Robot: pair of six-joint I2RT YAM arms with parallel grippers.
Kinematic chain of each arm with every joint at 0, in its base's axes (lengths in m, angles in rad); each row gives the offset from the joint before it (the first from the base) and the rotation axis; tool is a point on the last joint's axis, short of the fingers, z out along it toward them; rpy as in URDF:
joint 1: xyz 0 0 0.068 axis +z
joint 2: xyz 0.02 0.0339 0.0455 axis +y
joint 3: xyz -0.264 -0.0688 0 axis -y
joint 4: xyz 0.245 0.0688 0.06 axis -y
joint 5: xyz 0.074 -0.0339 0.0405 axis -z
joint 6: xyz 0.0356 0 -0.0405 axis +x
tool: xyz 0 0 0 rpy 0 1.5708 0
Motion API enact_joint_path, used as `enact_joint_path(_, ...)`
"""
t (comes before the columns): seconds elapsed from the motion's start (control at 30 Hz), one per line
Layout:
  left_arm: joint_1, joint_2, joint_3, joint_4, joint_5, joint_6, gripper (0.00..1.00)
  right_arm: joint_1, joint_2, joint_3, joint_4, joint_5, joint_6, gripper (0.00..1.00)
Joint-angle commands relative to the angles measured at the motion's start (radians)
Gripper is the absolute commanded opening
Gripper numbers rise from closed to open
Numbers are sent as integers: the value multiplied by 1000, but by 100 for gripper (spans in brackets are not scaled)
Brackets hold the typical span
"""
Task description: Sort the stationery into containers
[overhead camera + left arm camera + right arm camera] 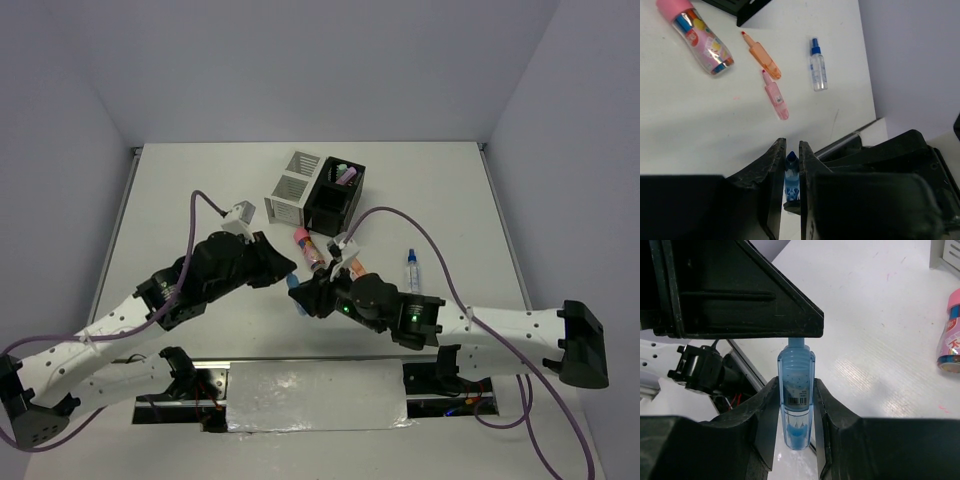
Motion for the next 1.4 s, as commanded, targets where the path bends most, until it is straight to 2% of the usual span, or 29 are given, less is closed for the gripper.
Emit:
enact_joint_path(0.0,72,-28,48,219,-69,20,0,45,-46,-48,-143,-66,7,24)
enact_joint_path(0.03,73,-31,36,231,-58,14,0,44,-53,-45,-150,-57,10,41)
enact_joint_path(0.07,72,-38,10,260,-46,12,0,44,-66,-42,-155,-46,13,73)
enact_joint_path(0.13,72,-51,-42,305,-16,15,0,44,-85,-17,-202,16,37,99)
enact_joint_path(0.3,72,-131,-151,426,14,-14,0,42,-187,23,-256,87,155,100)
enact_joint_path(0.43,72,-148,-200,480,57,-29,0,39,-230,12,-154,3,187,100)
enact_joint_path(0.57,70,-170,-253,569,109,-67,0,-5,-232,19,-139,-40,227,96)
enact_joint_path(0.67,72,-176,-283,639,149,-86,0,-73,-231,-13,-66,-107,328,87)
enact_joint_path(0.7,70,-177,-293,656,158,-89,0,-102,-231,-22,-28,-124,350,81)
enact_joint_path(0.77,70,-180,-300,696,178,-97,0,-119,-229,-46,3,-146,402,78)
enact_joint_path(1.1,68,-177,-313,734,207,-109,0,-143,-123,-17,129,-233,447,61)
enact_joint_path(1.2,68,-179,-320,745,219,-115,0,-146,-120,-22,154,-224,451,53)
enact_joint_path(1.33,68,-180,-340,758,232,-124,0,-157,-140,-34,167,-186,444,52)
enact_joint_path(1.37,68,-179,-346,753,233,-123,0,-159,-149,-36,170,-183,444,48)
